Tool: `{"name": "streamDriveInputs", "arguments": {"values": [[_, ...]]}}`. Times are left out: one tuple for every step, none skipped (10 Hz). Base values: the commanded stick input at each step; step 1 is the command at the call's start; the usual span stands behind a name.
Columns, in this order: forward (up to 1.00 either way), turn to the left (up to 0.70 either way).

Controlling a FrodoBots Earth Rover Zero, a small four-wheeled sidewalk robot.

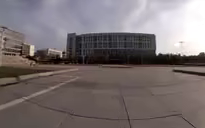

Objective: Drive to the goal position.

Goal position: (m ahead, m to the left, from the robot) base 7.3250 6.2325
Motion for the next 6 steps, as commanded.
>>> {"name": "streamDriveInputs", "arguments": {"values": [[0.70, 0.00], [0.70, 0.00], [0.70, 0.00], [0.70, 0.00], [0.70, 0.00], [0.70, 0.00]]}}
